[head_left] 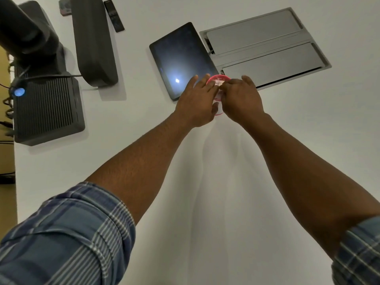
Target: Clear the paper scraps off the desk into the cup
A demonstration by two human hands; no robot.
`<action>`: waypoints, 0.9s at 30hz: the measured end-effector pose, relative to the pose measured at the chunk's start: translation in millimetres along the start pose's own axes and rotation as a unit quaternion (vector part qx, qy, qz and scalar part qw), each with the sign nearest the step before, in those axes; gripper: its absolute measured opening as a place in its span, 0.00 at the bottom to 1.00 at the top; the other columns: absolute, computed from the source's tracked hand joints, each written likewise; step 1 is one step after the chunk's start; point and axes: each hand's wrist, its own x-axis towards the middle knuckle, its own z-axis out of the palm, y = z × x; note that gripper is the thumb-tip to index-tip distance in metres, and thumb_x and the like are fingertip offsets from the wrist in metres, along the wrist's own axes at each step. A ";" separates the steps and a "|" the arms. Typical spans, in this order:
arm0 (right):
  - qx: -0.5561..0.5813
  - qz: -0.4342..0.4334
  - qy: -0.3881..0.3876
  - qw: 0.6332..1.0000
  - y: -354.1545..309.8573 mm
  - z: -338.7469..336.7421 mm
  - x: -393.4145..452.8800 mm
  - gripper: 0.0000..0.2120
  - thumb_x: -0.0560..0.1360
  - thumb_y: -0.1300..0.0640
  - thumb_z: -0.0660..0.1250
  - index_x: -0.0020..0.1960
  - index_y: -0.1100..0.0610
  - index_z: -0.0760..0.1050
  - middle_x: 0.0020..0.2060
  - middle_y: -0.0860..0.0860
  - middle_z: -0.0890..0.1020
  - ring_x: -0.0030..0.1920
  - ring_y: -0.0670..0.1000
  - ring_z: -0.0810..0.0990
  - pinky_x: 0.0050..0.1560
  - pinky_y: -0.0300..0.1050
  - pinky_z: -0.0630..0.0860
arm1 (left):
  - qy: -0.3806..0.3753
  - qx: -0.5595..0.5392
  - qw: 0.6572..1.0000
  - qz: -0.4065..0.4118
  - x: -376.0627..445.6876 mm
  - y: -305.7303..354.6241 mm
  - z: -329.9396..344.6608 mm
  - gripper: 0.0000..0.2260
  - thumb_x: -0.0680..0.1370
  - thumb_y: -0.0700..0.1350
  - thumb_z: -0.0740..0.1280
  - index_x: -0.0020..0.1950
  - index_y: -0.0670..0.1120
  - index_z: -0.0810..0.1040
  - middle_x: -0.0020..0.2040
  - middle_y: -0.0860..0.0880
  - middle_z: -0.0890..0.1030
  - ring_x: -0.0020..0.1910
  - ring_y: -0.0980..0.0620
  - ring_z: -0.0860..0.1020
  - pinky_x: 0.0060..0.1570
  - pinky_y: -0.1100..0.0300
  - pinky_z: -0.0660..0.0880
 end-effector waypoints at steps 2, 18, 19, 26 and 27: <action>-0.043 -0.032 -0.040 0.998 3.7 3.2 -5.1 0.19 0.80 0.51 0.59 0.68 0.58 0.71 0.65 0.57 0.77 0.67 0.57 0.74 0.75 0.57 0.51 | -0.026 0.015 1.000 0.002 -1.5 -1.7 3.2 0.28 0.79 0.60 0.53 0.75 0.48 0.61 0.75 0.47 0.64 0.77 0.46 0.56 0.75 0.46 0.45; -0.036 -0.010 0.061 0.997 -4.9 -15.1 -1.9 0.13 0.77 0.53 0.61 0.53 0.61 0.78 0.48 0.59 0.84 0.49 0.58 0.81 0.66 0.53 0.67 | -0.029 -0.066 0.997 -0.041 -11.1 -2.9 -26.9 0.31 0.72 0.52 0.72 0.72 0.47 0.66 0.73 0.47 0.69 0.75 0.42 0.60 0.72 0.45 0.60; -0.029 -0.002 0.072 0.997 -7.9 -16.2 -6.2 0.14 0.78 0.52 0.61 0.54 0.60 0.78 0.49 0.58 0.84 0.50 0.57 0.81 0.65 0.52 0.67 | -0.015 -0.078 0.996 -0.048 -18.3 -2.5 -32.9 0.30 0.72 0.51 0.71 0.72 0.46 0.67 0.72 0.46 0.70 0.74 0.42 0.61 0.72 0.45 0.61; 0.100 0.039 0.101 0.989 -62.2 -21.6 -83.6 0.18 0.79 0.49 0.61 0.61 0.61 0.77 0.55 0.59 0.82 0.56 0.62 0.78 0.61 0.53 0.69 | 0.084 -0.168 0.968 -0.169 -134.0 9.8 -44.3 0.22 0.77 0.48 0.66 0.68 0.41 0.72 0.68 0.43 0.74 0.70 0.43 0.68 0.69 0.51 0.65; 0.113 0.034 0.081 0.990 -72.1 -21.8 -96.0 0.19 0.79 0.48 0.61 0.61 0.60 0.77 0.55 0.58 0.82 0.56 0.61 0.78 0.61 0.53 0.69 | 0.079 -0.167 0.965 -0.187 -155.7 12.6 -41.6 0.22 0.77 0.49 0.65 0.68 0.41 0.72 0.69 0.43 0.74 0.71 0.44 0.67 0.70 0.51 0.64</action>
